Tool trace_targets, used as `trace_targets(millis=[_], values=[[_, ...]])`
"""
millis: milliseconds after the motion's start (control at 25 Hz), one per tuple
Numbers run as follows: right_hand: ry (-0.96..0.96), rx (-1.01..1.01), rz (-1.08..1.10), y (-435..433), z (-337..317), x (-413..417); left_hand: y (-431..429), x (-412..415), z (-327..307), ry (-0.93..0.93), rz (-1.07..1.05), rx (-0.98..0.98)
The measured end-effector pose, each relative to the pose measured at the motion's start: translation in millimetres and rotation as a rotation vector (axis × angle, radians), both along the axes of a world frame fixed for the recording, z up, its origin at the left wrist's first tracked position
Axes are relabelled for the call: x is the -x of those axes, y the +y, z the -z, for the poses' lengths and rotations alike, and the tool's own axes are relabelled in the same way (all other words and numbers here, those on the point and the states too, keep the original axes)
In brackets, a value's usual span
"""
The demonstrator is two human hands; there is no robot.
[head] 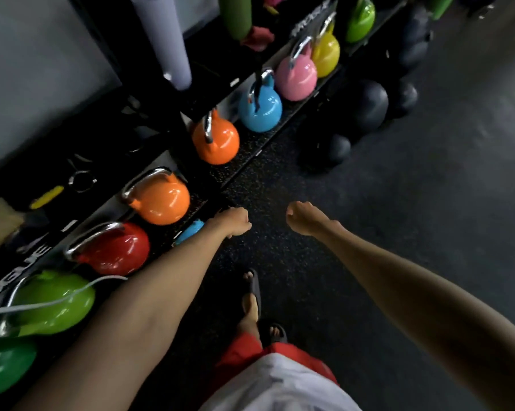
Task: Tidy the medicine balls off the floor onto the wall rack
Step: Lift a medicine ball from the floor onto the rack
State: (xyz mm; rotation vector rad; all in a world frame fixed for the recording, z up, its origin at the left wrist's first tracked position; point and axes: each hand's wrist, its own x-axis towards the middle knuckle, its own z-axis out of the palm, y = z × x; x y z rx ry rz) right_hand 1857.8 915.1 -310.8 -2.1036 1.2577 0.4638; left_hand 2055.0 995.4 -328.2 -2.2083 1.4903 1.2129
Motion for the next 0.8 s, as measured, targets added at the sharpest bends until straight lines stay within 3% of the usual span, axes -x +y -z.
trace_targets(millis=[480,800], values=[[0.079,-0.097,0.311,-110.4,52.5,57.8,-174.7,45.7,49.3,0.057,0.329,-0.056],[0.089,-0.146,0.304,-239.7,100.3,106.7,-307.4,94.5,80.3,0.025,0.362,-0.091]])
